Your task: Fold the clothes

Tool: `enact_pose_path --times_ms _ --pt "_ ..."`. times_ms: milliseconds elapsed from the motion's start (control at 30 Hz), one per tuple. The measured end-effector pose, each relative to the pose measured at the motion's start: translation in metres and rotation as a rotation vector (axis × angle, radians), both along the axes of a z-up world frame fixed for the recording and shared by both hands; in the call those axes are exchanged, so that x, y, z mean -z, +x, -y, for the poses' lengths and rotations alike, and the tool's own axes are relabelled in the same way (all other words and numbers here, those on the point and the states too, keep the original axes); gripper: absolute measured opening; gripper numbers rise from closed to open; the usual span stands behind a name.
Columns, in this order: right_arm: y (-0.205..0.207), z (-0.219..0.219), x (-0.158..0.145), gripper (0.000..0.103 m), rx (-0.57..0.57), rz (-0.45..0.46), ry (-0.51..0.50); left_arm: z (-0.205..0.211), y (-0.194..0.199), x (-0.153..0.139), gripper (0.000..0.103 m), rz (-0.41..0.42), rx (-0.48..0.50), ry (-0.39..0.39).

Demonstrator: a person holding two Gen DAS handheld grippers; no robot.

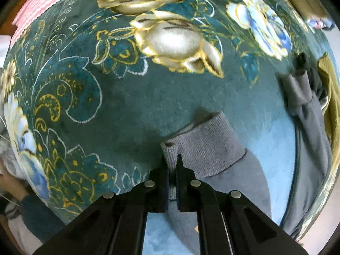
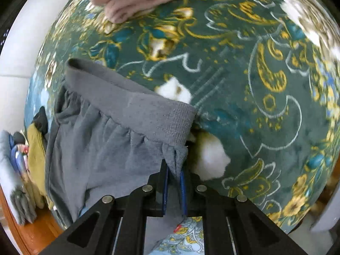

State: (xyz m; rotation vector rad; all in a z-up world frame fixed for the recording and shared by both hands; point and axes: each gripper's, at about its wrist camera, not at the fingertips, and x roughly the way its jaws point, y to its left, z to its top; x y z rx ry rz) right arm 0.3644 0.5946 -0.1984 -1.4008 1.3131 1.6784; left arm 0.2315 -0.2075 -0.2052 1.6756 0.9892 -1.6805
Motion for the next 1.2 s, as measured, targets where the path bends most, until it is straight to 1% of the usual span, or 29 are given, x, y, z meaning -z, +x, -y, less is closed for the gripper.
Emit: enact_pose_path --times_ms 67,100,133,367,433,467,500,533,567,600,633,667,700,800,833,867,900,967,1000,1033,1100,1133,1200 --pt "0.001 0.000 -0.006 0.010 -0.003 -0.013 0.011 0.002 0.000 -0.011 0.005 -0.034 0.003 -0.002" --pt "0.000 -0.002 -0.015 0.010 -0.006 -0.035 0.020 0.005 0.002 -0.020 0.005 -0.062 -0.006 -0.004" --pt "0.000 -0.002 -0.018 0.010 -0.007 -0.038 0.025 0.008 0.006 -0.026 0.005 -0.085 -0.021 -0.003" --pt "-0.004 -0.005 -0.007 0.010 -0.009 0.035 0.027 0.012 0.026 0.004 0.005 0.027 -0.069 0.025" --pt "-0.012 -0.005 -0.005 0.011 -0.016 0.041 0.023 0.014 0.026 0.002 0.005 0.007 -0.091 0.050" --pt "-0.015 -0.004 -0.007 0.011 -0.027 0.038 0.027 0.014 0.024 0.000 0.005 0.000 -0.088 0.062" --pt "-0.017 -0.005 -0.010 0.014 -0.034 0.033 0.028 0.016 0.022 -0.002 0.005 -0.003 -0.082 0.075" --pt "-0.018 -0.005 -0.014 0.014 -0.034 0.026 0.024 0.018 0.020 -0.007 0.005 -0.007 -0.079 0.094" --pt "-0.018 -0.007 -0.019 0.015 -0.030 0.019 0.022 0.019 0.018 -0.011 0.009 -0.008 -0.079 0.100" --pt "-0.017 -0.009 -0.024 0.021 -0.024 0.014 0.021 0.021 0.015 -0.017 0.018 -0.010 -0.078 0.101" --pt "-0.017 -0.011 -0.031 0.024 -0.018 0.014 0.037 0.024 0.010 -0.027 0.025 -0.016 -0.076 0.086" --pt "-0.017 -0.014 -0.041 0.034 -0.011 0.019 0.065 0.025 0.005 -0.035 0.038 -0.029 -0.078 0.071" --pt "-0.018 -0.017 -0.051 0.039 -0.002 0.016 0.091 0.026 -0.002 -0.043 0.039 -0.047 -0.077 0.063" --pt "-0.026 -0.026 -0.074 0.040 0.017 -0.019 0.140 0.023 -0.045 -0.058 0.039 -0.144 -0.065 0.103" --pt "-0.030 -0.027 -0.077 0.040 0.012 -0.037 0.139 0.017 -0.071 -0.059 0.039 -0.174 -0.061 0.138" --pt "-0.040 -0.028 -0.081 0.040 0.001 -0.059 0.129 0.013 -0.097 -0.058 0.039 -0.201 -0.057 0.173" --pt "-0.051 -0.027 -0.083 0.040 -0.015 -0.080 0.114 0.010 -0.122 -0.050 0.039 -0.216 -0.051 0.207" --pt "-0.075 -0.015 -0.085 0.040 -0.052 -0.128 0.076 -0.009 -0.169 -0.037 0.039 -0.232 -0.028 0.286" --pt "-0.091 -0.006 -0.085 0.042 -0.074 -0.158 0.048 -0.020 -0.187 -0.033 0.039 -0.225 -0.018 0.313" --pt "-0.108 0.002 -0.085 0.044 -0.096 -0.188 0.020 -0.035 -0.205 -0.029 0.039 -0.201 -0.018 0.341" --pt "-0.143 0.012 -0.080 0.056 -0.116 -0.229 -0.022 -0.050 -0.230 -0.014 0.039 -0.156 -0.045 0.374" --pt "-0.160 0.016 -0.077 0.057 -0.113 -0.247 -0.040 -0.056 -0.240 -0.007 0.039 -0.135 -0.063 0.386" --pt "-0.195 0.025 -0.072 0.061 -0.108 -0.283 -0.077 -0.063 -0.252 0.003 0.039 -0.104 -0.101 0.380"
